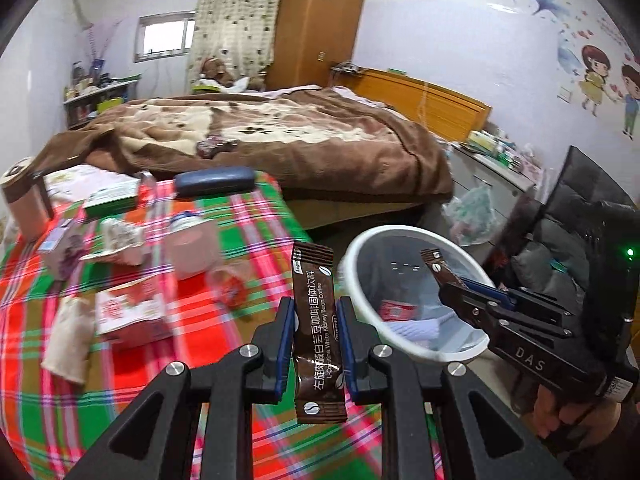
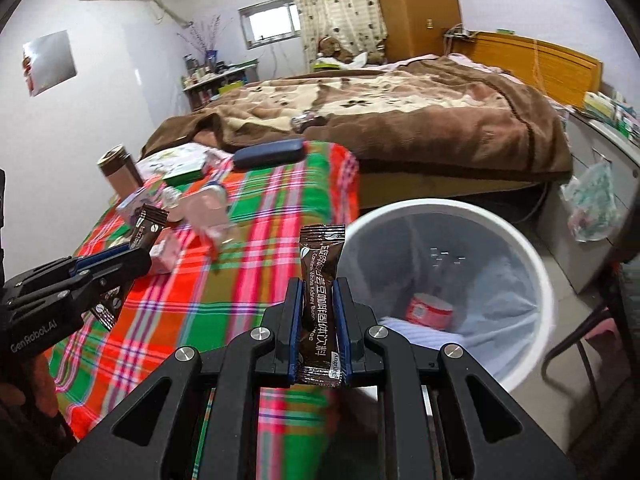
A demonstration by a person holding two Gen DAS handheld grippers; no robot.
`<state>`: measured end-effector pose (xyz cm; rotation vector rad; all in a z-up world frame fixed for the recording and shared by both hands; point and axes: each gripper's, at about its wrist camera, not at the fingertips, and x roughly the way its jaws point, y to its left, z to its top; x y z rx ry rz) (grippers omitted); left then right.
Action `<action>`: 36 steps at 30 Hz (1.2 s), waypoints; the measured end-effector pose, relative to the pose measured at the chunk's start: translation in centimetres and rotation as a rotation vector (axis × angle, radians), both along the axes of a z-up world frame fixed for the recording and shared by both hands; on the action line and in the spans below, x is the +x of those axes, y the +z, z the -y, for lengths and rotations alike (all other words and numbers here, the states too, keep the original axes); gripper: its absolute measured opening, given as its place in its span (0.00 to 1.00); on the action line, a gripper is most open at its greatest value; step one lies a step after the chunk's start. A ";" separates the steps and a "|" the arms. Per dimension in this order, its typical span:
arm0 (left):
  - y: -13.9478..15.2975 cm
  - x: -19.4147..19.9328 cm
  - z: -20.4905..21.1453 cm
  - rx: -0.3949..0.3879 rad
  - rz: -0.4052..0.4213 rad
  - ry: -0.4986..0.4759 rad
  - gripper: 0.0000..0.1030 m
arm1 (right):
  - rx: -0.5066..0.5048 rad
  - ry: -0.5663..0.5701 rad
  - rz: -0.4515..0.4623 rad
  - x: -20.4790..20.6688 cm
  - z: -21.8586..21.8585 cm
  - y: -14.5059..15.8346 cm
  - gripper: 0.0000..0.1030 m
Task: Collect trash
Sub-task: 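Carry the brown wrapper over the white bin and open the right gripper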
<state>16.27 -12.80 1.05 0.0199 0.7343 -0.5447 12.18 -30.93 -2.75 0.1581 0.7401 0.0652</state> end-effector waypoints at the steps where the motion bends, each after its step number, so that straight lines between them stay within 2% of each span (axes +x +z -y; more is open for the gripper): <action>1: 0.0 0.0 0.6 -0.003 -0.003 -0.014 0.21 | -0.003 -0.010 0.000 0.0 0.4 0.0 0.16; 10: -1.2 1.0 6.4 -0.013 -0.053 -0.110 0.21 | -0.023 -0.080 -0.037 0.6 4.4 -0.7 0.16; 18: -3.0 1.9 11.3 0.017 -0.094 -0.177 0.21 | -0.047 -0.118 -0.090 1.5 7.1 -2.0 0.16; 30: -5.3 3.8 13.1 0.026 -0.158 -0.180 0.22 | -0.096 -0.144 -0.168 2.4 8.7 -3.9 0.16; 33: -5.4 3.8 13.2 0.033 -0.157 -0.178 0.30 | -0.102 -0.142 -0.177 2.3 8.6 -4.0 0.23; 34: -5.4 3.8 13.1 0.029 -0.156 -0.178 0.34 | -0.100 -0.138 -0.179 2.3 8.6 -4.0 0.30; 35: -5.3 3.7 13.0 0.031 -0.153 -0.173 0.35 | -0.099 -0.137 -0.180 2.3 8.6 -3.9 0.39; 36: -5.3 3.6 13.0 0.034 -0.150 -0.172 0.35 | -0.100 -0.140 -0.177 2.3 8.6 -3.8 0.43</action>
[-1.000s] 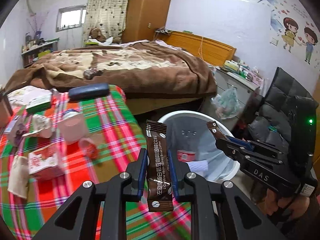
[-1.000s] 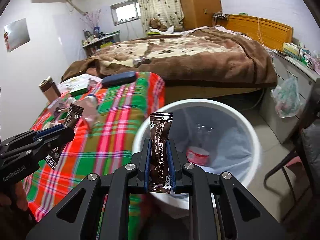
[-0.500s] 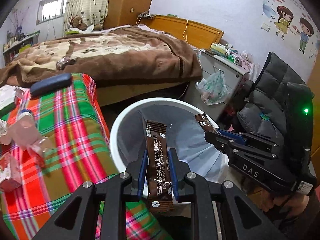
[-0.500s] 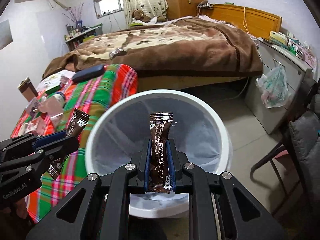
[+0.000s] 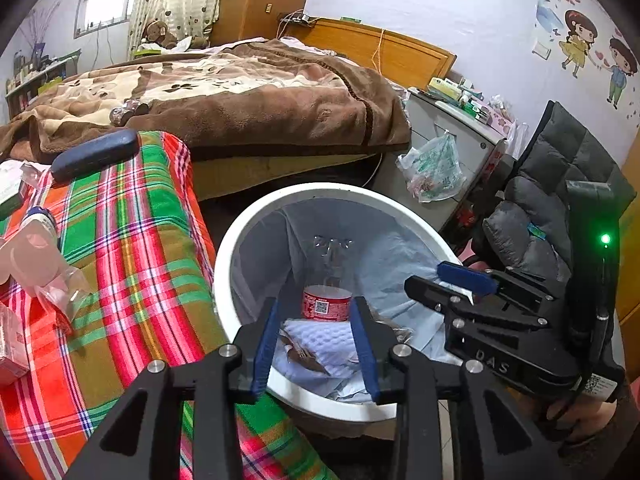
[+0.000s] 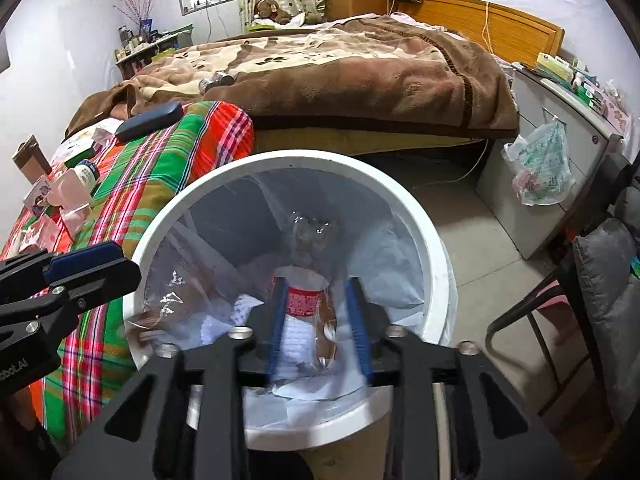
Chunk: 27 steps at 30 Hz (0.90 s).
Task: Collect trash
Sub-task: 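Carry the brown wrapper over the white bin and open the right gripper, then move both tools back over the bed toward the tissue pack and cup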
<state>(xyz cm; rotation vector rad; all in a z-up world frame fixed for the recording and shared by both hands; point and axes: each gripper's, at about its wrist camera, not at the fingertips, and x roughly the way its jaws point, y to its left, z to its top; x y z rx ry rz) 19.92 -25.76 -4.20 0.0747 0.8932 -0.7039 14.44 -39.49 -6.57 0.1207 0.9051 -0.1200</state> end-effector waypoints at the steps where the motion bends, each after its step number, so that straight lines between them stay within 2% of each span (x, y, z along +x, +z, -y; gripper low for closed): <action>1: 0.0 -0.1 -0.1 0.000 0.003 -0.001 0.35 | -0.002 -0.002 0.003 0.0 0.0 0.1 0.49; 13: 1.7 -1.0 -3.9 -0.021 0.035 0.068 0.36 | 0.008 0.004 0.055 -0.9 -1.5 1.5 0.50; 27: 3.9 -2.5 -11.6 -0.015 0.103 0.204 0.36 | 0.031 0.091 0.126 -1.1 -6.0 3.2 0.50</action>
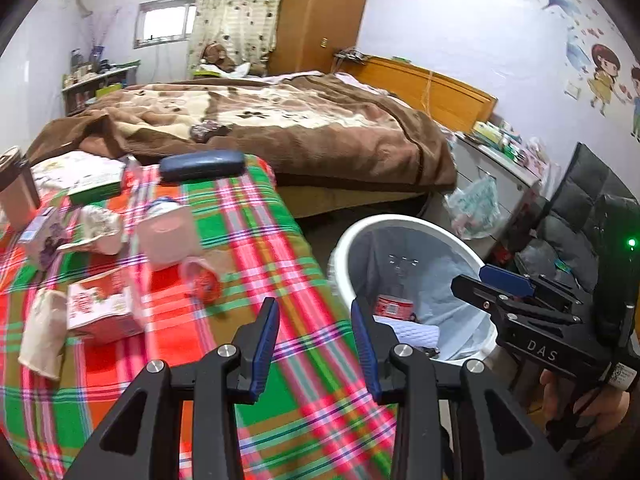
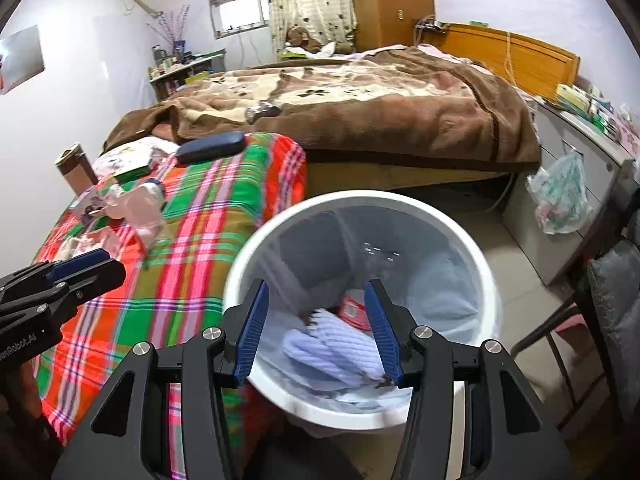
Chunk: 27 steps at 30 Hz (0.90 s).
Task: Collect trash
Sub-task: 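Move both tools back over the bed toward the tissue pack and cup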
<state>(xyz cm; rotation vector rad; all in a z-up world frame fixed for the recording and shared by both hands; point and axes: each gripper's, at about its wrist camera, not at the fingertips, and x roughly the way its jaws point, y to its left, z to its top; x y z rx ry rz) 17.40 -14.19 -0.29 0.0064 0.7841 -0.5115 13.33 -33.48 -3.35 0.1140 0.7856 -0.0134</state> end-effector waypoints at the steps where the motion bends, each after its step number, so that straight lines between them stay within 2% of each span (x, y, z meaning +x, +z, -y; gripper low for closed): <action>1: 0.1 0.0 -0.5 -0.001 0.002 0.008 0.36 | -0.001 0.013 0.003 0.1 -0.5 0.1 0.50; 13: 0.9 -0.2 -9.5 0.017 0.035 0.178 0.36 | 0.013 0.137 0.021 1.4 -5.8 0.8 0.50; 18: 0.4 0.1 -13.6 0.021 0.026 0.253 0.38 | 0.009 0.180 0.020 2.0 -8.0 0.8 0.50; 20: 0.0 0.1 -15.0 0.019 0.019 0.276 0.47 | 0.009 0.196 0.019 2.2 -8.7 0.8 0.50; 21: -0.1 0.1 -15.6 0.020 0.017 0.285 0.49 | 0.007 0.203 0.016 2.4 -9.2 0.8 0.50; 27: -0.5 0.4 -18.6 0.036 0.013 0.333 0.49 | 0.004 0.233 0.005 3.4 -11.0 0.6 0.50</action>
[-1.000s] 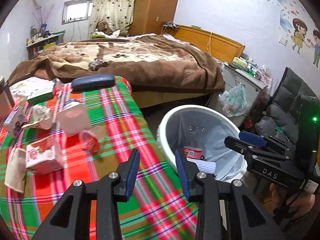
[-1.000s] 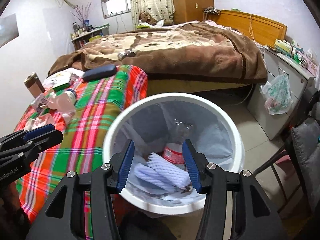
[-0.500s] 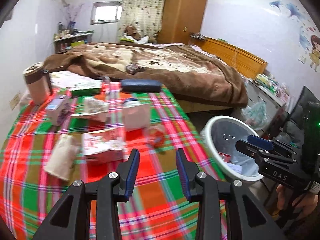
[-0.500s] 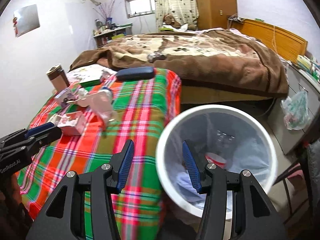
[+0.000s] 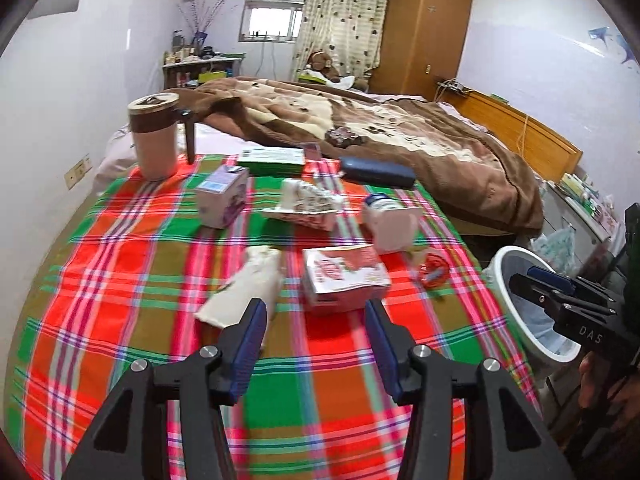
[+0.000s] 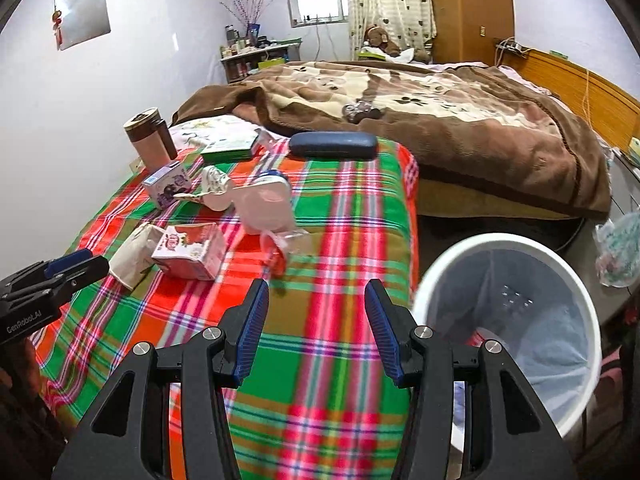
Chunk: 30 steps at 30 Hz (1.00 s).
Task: Collect trash
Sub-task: 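Move both tools back over the bed toward the tissue pack and cup, then grasp the white tissue pack with the left gripper while the right gripper grasps the clear cup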
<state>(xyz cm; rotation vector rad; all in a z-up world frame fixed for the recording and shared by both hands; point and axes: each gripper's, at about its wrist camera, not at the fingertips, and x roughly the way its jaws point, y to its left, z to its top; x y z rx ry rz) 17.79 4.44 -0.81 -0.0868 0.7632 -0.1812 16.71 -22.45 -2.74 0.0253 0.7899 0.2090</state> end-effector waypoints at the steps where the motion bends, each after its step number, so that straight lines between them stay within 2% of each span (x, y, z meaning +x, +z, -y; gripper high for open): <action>1: -0.1 0.1 -0.4 0.007 -0.001 0.008 0.49 | -0.003 0.006 -0.003 0.2 -0.4 -0.1 0.50; 9: -1.8 1.7 -2.6 0.017 -0.048 0.035 0.49 | 0.067 -0.010 -0.057 2.9 -1.9 -0.8 0.50; 17: -3.1 4.3 -2.4 0.034 -0.083 0.014 0.49 | 0.053 -0.073 -0.087 5.4 -2.5 -2.0 0.50; 23: -3.6 5.9 -2.3 0.068 -0.081 0.024 0.49 | 0.029 -0.052 -0.127 6.8 -3.6 -3.4 0.50; 27: -4.0 6.5 -2.5 0.063 -0.084 0.029 0.49 | 0.057 -0.071 -0.142 7.4 -3.6 -3.8 0.50; 30: -4.3 6.7 -2.4 0.083 -0.086 0.034 0.49 | 0.013 -0.069 -0.138 7.8 -4.3 -4.0 0.50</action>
